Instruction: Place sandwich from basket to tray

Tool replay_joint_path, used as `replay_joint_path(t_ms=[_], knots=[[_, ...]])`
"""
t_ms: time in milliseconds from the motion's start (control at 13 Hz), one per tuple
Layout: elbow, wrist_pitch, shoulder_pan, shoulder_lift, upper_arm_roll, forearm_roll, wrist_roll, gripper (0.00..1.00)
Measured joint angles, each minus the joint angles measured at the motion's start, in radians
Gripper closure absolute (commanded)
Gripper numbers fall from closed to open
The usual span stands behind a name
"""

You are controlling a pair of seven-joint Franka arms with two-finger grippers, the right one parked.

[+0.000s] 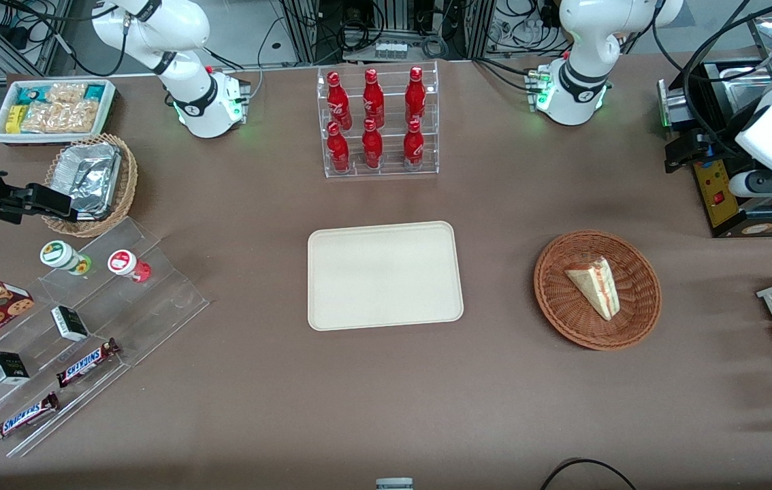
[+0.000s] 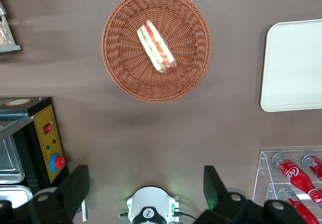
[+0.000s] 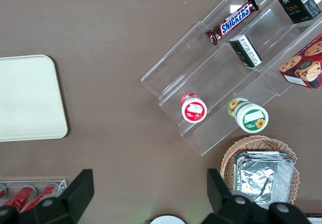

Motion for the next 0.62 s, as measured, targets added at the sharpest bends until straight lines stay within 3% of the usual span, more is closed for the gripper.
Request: replay_joint_path(t_ms=[615], knots=[[-0.008,0.079,0.0,0.021,-0.001,0.001,0.0,0.0]])
